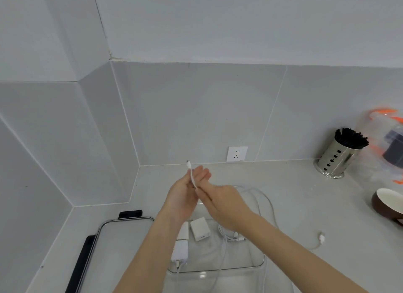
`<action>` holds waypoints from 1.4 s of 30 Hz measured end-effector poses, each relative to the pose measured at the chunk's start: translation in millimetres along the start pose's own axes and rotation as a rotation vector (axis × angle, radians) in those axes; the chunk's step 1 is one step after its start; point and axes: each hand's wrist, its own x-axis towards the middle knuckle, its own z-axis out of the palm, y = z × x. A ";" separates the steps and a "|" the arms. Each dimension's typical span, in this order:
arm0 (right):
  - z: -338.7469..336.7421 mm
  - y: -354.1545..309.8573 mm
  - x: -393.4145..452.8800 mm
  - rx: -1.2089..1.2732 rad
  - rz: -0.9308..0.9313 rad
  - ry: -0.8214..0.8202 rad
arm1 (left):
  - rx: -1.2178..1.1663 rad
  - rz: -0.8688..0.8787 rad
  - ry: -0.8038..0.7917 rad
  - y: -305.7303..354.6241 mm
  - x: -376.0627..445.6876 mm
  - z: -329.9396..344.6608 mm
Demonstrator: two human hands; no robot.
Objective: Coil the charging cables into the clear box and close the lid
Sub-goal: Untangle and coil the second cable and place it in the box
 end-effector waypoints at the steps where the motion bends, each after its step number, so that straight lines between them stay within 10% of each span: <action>1: 8.8 4.0 -7.1 -0.034 -0.030 -0.009 | -0.041 -0.005 -0.020 8.8 -0.4 1.9; 12: 9.8 62.6 -6.1 0.260 0.407 -0.377 | 0.517 0.085 -0.276 14.0 -53.1 18.1; 16: -28.9 69.1 21.9 0.180 0.461 -0.329 | 0.642 0.047 -0.083 -15.3 -43.0 3.7; 28: 13.7 -15.4 -19.2 -0.202 0.054 -0.207 | 0.073 0.012 0.029 -6.6 -1.7 -11.1; 42: -4.5 54.8 18.0 -0.352 -0.099 -0.365 | 0.391 -0.049 -0.278 -19.8 -55.1 14.4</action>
